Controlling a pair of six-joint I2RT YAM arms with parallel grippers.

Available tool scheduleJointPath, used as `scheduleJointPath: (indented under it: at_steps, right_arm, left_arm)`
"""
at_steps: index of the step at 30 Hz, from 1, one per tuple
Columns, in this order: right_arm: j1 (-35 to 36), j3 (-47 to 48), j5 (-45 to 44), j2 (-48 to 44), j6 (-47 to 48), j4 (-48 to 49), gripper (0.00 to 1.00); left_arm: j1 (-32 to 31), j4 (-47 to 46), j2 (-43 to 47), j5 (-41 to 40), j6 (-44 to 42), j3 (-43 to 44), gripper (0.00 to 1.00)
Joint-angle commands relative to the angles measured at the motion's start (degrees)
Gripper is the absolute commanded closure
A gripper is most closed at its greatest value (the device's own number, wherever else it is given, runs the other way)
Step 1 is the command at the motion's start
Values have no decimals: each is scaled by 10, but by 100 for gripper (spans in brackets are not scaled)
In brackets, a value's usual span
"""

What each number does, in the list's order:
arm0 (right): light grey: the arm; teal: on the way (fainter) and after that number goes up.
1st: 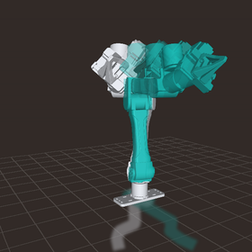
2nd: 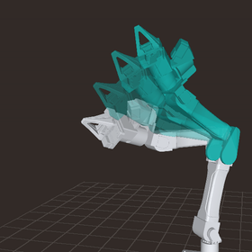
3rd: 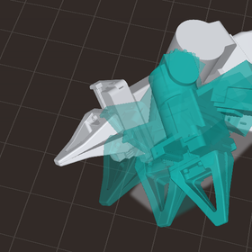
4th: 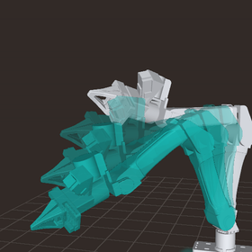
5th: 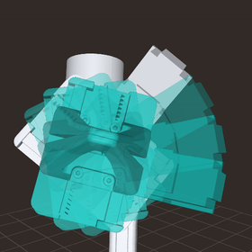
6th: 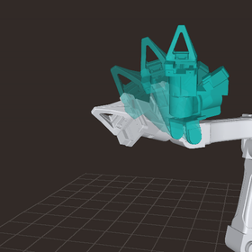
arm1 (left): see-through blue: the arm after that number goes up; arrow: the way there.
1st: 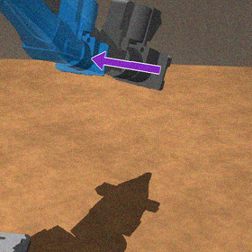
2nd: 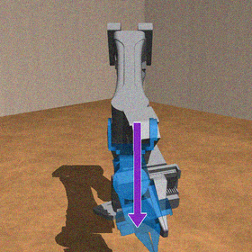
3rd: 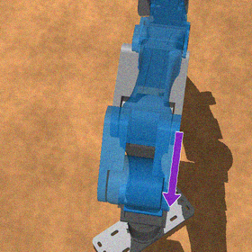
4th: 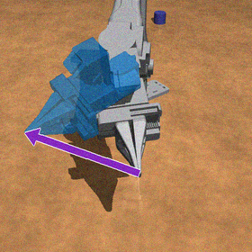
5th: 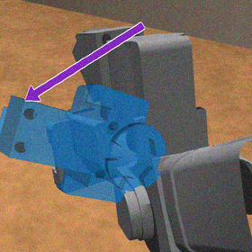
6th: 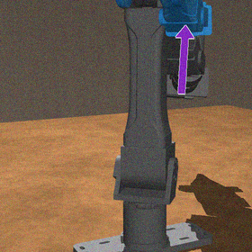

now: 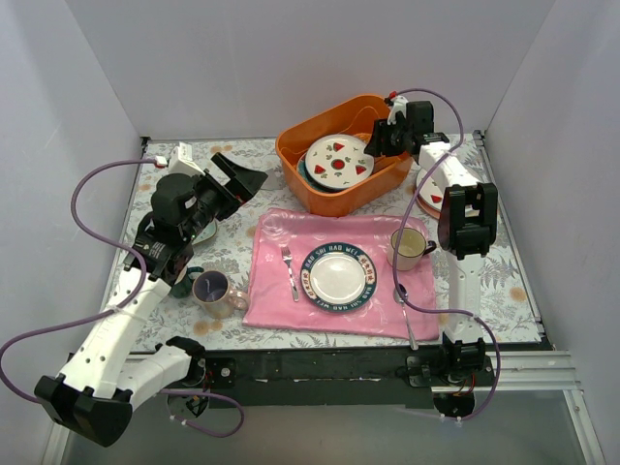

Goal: Place the mixed dishes into the plastic bin
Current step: Place the plate in the plastic bin, then pick up the plate at the center of the board.

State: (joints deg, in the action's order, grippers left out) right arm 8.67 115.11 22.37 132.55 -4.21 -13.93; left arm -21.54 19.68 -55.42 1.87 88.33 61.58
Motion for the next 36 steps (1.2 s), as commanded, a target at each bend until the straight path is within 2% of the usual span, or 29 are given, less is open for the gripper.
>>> scheduleJointPath:
  at_steps: [1,11,17,21,36]
  right_arm:
    - [1,40,-9,-37,39,3,43]
    - [1,35,-2,-112,117,5,35]
    - [1,1,6,-185,162,2,25]
    - [0,-48,1,-254,197,5,15]
    - [-40,-309,7,-503,250,2,5]
  left_arm:
    - [3,-3,22,-11,-2,-8,2]
    - [4,-3,42,-12,-1,-21,2]
    - [4,-7,52,-29,1,-29,2]
    - [4,-13,53,-25,-3,-32,2]
    - [4,-18,33,23,-17,-30,2]
